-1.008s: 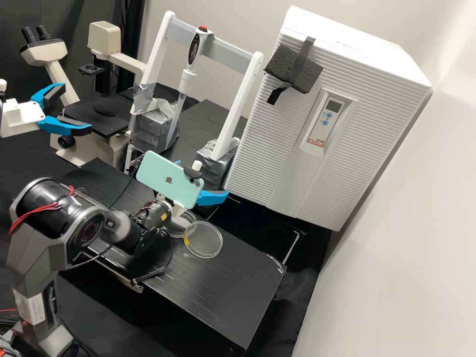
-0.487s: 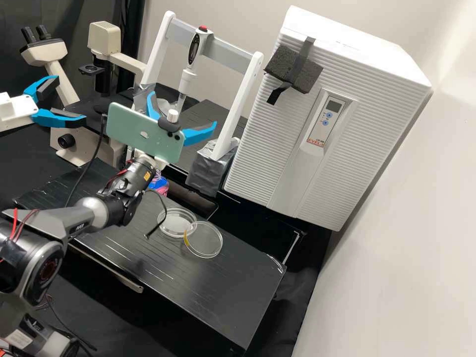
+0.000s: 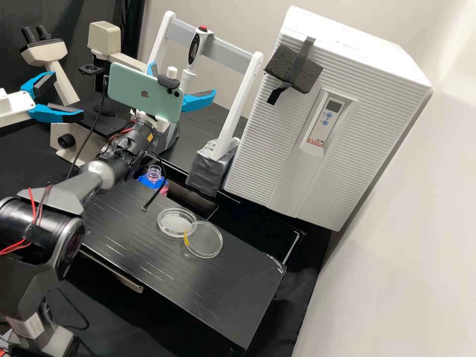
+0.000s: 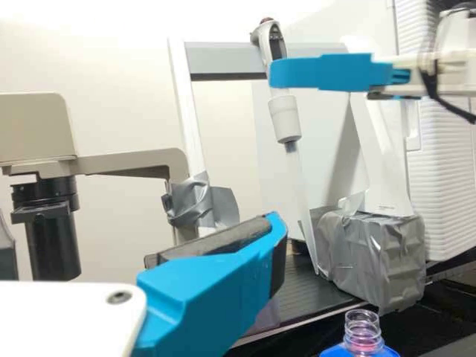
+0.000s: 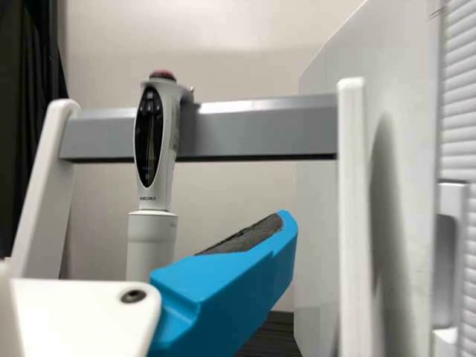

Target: Use the pipette

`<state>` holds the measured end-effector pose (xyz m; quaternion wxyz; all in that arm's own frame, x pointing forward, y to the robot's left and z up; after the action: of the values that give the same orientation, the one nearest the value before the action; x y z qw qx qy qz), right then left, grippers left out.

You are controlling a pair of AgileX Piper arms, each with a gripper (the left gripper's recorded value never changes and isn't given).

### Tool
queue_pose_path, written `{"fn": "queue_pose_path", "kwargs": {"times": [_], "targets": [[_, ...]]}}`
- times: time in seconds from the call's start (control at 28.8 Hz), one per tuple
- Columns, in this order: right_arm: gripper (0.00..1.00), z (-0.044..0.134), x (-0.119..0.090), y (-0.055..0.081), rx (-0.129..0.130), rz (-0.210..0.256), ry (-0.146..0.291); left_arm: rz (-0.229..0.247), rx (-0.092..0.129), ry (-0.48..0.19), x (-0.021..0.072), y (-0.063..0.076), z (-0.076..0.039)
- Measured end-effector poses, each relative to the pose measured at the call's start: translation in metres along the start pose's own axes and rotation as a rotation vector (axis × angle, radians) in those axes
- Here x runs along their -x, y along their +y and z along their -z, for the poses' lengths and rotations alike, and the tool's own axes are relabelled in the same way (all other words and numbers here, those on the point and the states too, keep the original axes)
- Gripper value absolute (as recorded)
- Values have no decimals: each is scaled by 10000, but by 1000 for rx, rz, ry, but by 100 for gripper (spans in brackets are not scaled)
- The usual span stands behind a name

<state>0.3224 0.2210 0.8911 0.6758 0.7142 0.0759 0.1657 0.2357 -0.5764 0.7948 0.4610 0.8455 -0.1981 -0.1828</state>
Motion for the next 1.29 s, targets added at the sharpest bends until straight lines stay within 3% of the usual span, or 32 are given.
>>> {"fn": "queue_pose_path", "kwargs": {"times": [0.14,0.28,0.31,0.38,0.56,0.73,1.01,1.29], "targets": [[100,63,-158,-83,38,30,-22,-1,0,13,3,8,52],[100,77,-313,-120,59,41,-54,-4,9,28,7,15,95],[0,71,-336,-128,58,47,-63,-3,5,27,7,16,99],[0,64,-401,-134,37,42,-79,-3,4,27,8,16,101],[0,59,-468,-139,36,40,-96,4,1,17,4,3,96],[0,75,-488,-124,60,36,-93,16,3,19,-11,-33,104],[0,24,-526,-104,37,36,-120,13,2,18,-28,-27,105],[0,-15,-542,-154,39,54,-131,13,2,18,-28,-27,105]]}}
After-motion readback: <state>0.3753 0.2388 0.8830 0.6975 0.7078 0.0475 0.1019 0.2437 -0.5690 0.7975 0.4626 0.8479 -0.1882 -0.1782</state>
